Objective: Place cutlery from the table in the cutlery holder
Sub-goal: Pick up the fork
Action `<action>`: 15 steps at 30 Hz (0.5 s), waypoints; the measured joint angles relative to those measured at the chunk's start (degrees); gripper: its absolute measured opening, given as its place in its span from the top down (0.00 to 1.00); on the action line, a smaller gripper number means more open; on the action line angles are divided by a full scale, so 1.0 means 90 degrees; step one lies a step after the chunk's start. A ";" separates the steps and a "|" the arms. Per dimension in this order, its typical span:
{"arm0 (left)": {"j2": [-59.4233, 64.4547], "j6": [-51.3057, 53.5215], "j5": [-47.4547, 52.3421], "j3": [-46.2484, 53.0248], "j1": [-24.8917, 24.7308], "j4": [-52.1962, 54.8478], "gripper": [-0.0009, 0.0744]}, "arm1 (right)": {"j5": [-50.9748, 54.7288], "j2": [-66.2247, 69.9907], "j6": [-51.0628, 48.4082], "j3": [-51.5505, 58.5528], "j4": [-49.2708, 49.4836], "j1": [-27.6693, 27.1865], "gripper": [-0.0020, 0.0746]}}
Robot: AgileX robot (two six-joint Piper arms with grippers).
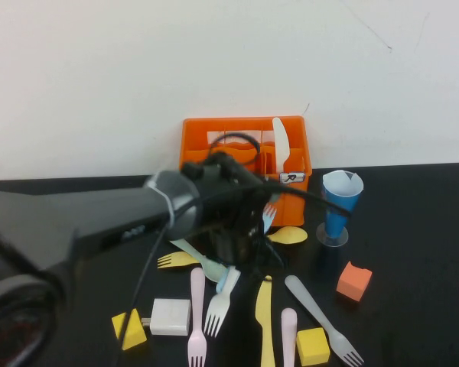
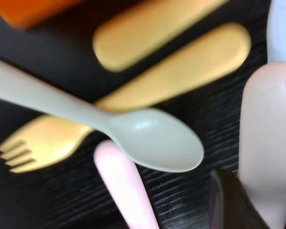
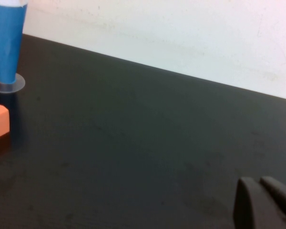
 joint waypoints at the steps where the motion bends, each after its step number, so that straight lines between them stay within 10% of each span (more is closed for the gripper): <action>1: -0.0129 0.0000 0.0000 0.0000 0.0000 0.0024 0.77 | 0.0000 0.0000 0.0000 0.0000 0.0000 0.0000 0.98; 15: 0.0011 0.0527 -0.0034 0.0363 0.0000 -0.0915 0.77 | 0.0000 0.0000 0.0000 0.0000 0.0000 0.0000 0.98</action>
